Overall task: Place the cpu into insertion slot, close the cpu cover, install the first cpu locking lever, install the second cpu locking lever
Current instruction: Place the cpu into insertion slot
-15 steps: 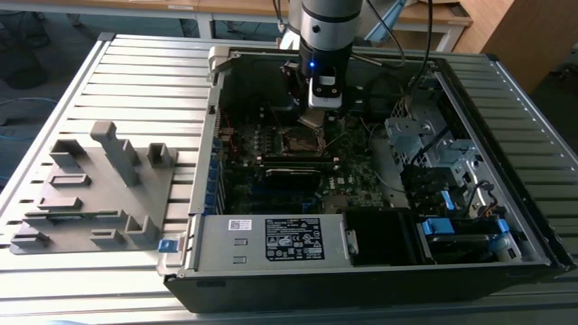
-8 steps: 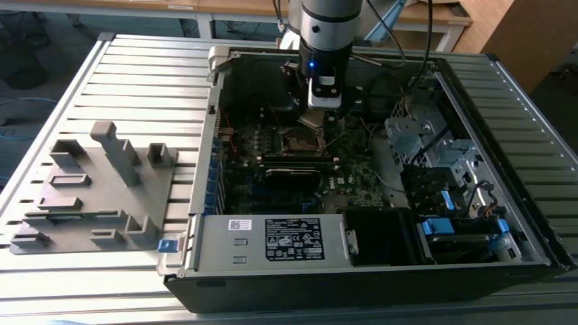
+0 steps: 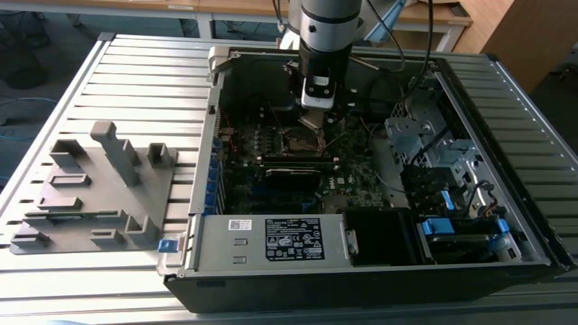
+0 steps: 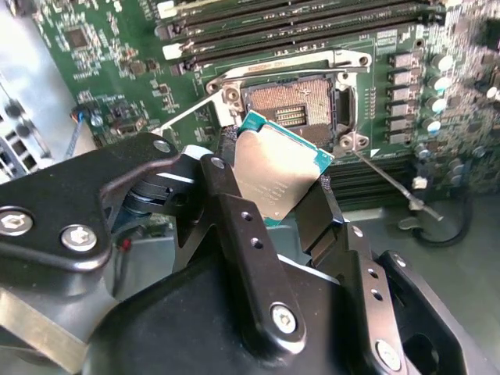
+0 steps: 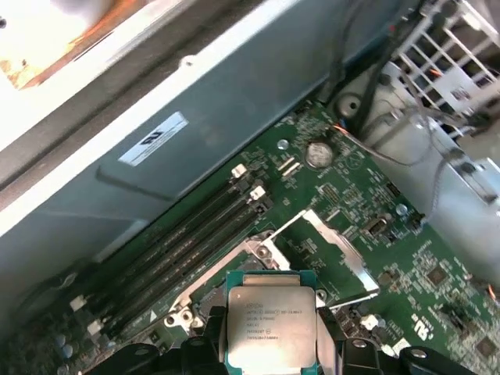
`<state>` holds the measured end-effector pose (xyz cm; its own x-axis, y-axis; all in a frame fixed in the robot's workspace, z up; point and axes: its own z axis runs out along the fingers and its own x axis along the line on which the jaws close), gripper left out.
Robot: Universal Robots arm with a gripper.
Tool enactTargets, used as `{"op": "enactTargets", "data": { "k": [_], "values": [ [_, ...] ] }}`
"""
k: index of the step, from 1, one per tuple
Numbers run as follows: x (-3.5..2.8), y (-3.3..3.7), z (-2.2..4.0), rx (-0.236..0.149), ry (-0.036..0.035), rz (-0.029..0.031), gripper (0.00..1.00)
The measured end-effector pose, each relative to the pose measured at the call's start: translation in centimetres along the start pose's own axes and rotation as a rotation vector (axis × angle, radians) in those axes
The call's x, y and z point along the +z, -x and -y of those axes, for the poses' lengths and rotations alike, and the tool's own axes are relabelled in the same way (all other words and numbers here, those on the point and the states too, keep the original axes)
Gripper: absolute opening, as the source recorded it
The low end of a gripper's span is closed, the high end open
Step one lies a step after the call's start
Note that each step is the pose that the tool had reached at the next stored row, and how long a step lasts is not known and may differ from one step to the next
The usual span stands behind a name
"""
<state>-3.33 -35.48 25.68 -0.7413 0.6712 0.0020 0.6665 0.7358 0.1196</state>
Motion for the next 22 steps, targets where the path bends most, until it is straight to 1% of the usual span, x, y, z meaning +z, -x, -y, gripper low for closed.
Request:
{"op": "enactTargets", "data": {
  "k": [4,7,9,16,17,22],
  "values": [
    [0.07,0.0,0.01,0.073,0.0002,0.0087,0.54],
    [0.09,0.0,0.01,0.115,0.0003,0.0137,0.54],
    [0.09,0.0,0.01,0.123,0.0002,0.0147,0.54],
    [0.11,0.0,0.01,0.128,0.0003,0.0155,0.54],
    [0.13,0.0,0.01,0.141,0.0004,0.0169,0.54],
    [0.23,0.0,0.03,0.231,0.0004,0.0278,0.54]
  ]
}}
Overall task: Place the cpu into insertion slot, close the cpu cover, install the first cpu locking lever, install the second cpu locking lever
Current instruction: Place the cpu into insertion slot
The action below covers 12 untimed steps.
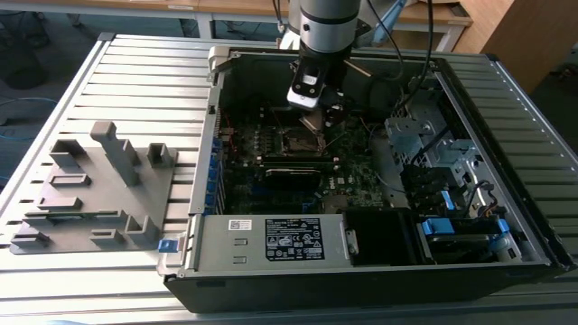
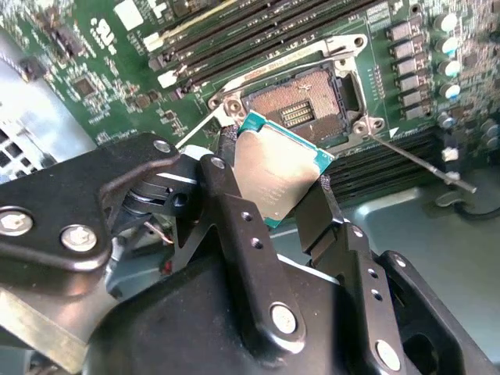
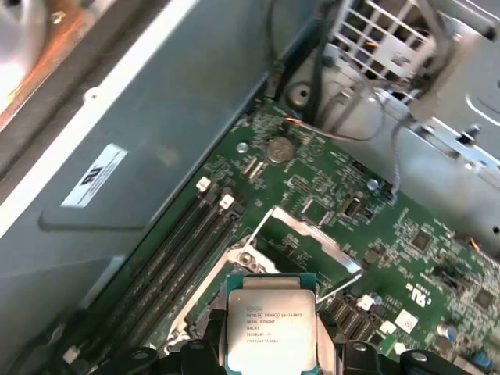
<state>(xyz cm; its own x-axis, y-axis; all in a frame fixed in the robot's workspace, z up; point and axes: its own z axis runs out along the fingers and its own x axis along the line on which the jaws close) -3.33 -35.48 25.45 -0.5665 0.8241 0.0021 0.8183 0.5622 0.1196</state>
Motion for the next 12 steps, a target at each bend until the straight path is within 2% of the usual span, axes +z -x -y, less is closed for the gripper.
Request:
{"op": "enactTargets", "data": {
  "k": [12],
  "values": [
    [0.35,0.0,0.04,0.217,0.0005,0.0262,0.54]
  ]
}}
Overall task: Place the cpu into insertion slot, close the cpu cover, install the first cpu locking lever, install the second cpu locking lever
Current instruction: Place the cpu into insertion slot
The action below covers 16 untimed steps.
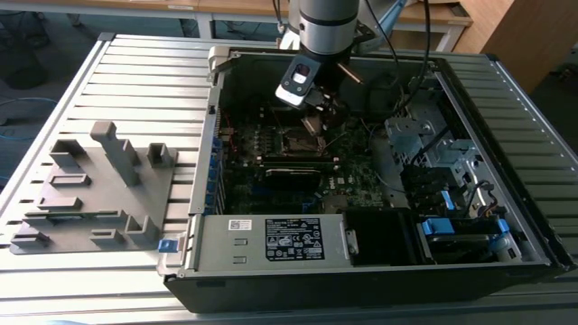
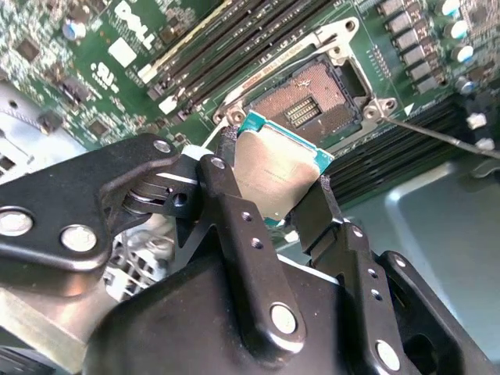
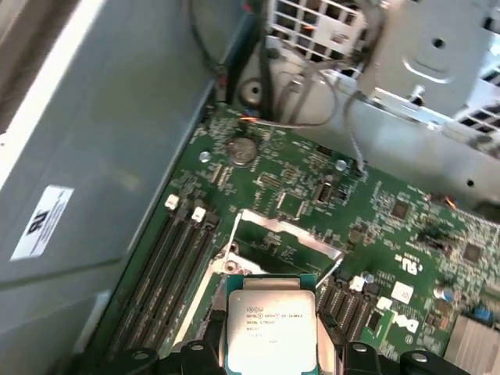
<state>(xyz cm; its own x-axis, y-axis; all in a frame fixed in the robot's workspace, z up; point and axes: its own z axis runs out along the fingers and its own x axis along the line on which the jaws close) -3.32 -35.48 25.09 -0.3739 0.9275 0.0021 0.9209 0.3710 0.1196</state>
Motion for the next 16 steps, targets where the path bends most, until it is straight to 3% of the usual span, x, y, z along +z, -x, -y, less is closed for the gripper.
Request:
{"op": "enactTargets", "data": {
  "k": [16],
  "values": [
    [0.44,0.0,0.05,0.288,0.0006,0.0348,0.54]
  ]
}}
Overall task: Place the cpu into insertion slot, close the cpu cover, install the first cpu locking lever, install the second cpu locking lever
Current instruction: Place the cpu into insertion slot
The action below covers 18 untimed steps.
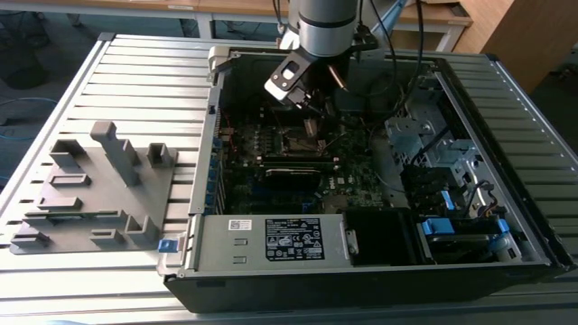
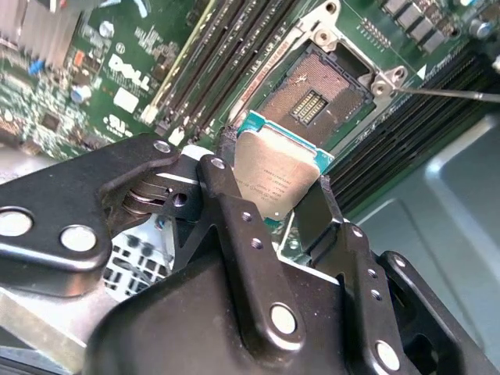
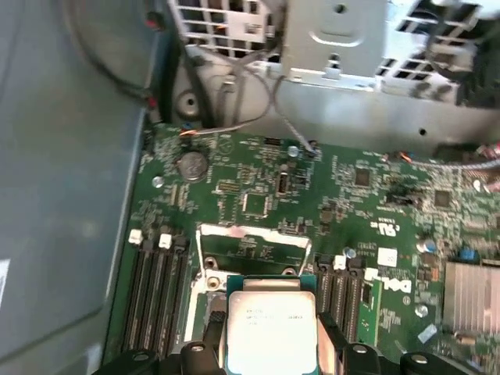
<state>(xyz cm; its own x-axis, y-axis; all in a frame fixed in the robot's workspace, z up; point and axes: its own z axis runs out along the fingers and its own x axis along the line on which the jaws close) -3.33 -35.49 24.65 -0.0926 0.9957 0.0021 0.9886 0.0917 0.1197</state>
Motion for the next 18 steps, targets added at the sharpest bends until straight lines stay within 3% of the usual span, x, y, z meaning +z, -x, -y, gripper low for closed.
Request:
{"op": "enactTargets", "data": {
  "k": [7,11,18],
  "values": [
    [0.18,0.0,0.03,0.122,0.0001,0.0147,0.54],
    [0.18,-0.05,0.17,0.125,0.0003,0.0147,0.54],
    [0.29,-0.49,0.63,0.111,0.0003,0.009,0.54]
  ]
}}
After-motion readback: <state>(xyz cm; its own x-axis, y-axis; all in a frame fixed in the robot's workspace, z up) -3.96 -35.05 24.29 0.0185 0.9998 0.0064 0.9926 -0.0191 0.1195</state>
